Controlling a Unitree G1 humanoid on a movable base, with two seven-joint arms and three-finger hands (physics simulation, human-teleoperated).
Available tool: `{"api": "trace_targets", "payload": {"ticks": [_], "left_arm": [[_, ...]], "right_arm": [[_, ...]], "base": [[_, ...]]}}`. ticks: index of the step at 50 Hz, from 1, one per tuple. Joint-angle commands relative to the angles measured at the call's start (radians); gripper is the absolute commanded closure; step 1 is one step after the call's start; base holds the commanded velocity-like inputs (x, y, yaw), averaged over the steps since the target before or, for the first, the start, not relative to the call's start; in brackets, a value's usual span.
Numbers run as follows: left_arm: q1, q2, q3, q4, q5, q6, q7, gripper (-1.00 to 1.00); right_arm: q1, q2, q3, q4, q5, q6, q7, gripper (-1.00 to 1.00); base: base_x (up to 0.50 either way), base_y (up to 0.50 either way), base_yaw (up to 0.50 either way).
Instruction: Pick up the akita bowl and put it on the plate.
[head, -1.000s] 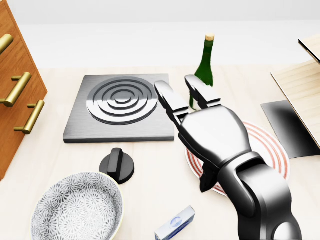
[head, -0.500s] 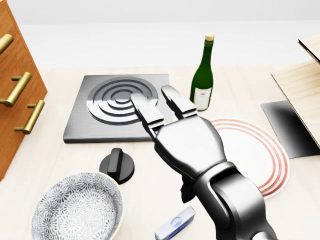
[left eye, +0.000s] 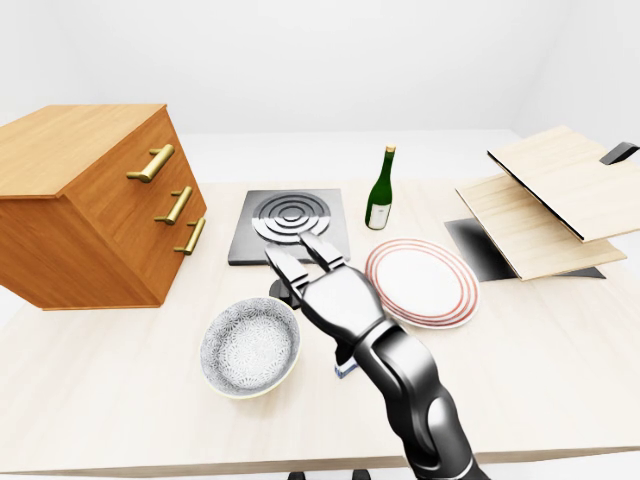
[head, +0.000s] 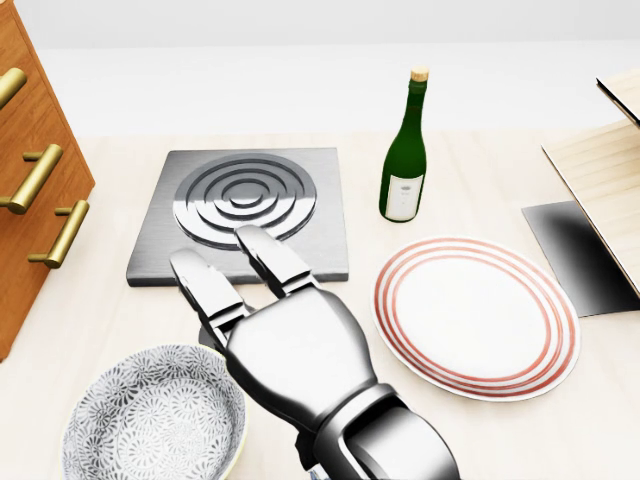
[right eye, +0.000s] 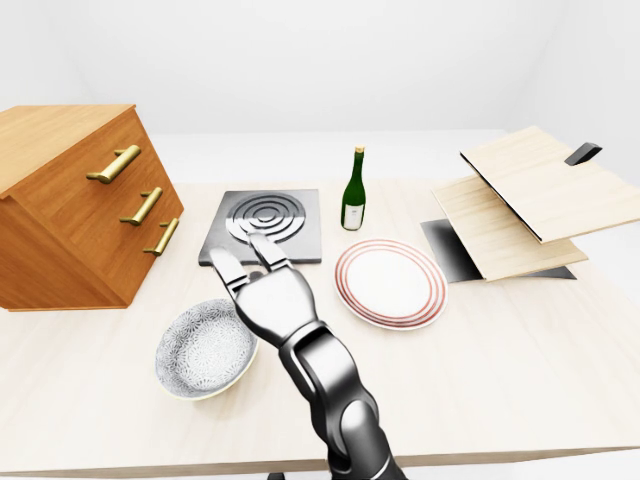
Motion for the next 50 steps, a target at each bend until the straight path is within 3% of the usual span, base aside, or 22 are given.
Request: {"api": "trace_targets", "payload": {"ticks": [1, 50], "left_arm": [[-0.003, -0.002, 0.008, 0.001, -0.01, 0.0, 0.0, -1.0], [0.007, -0.005, 0.026, 0.026, 0.003, 0.0, 0.0, -1.0]], "right_arm": [[0.084, -0.002, 0.096, 0.013, -0.034, 0.0, -0.064, -1.0], [0.152, -0.015, 0.267, 0.241, -0.106, 0.0, -0.321, -1.0]], "base": [[0.0, 0.0, 0.0], [0.0, 0.0, 0.0]]}}
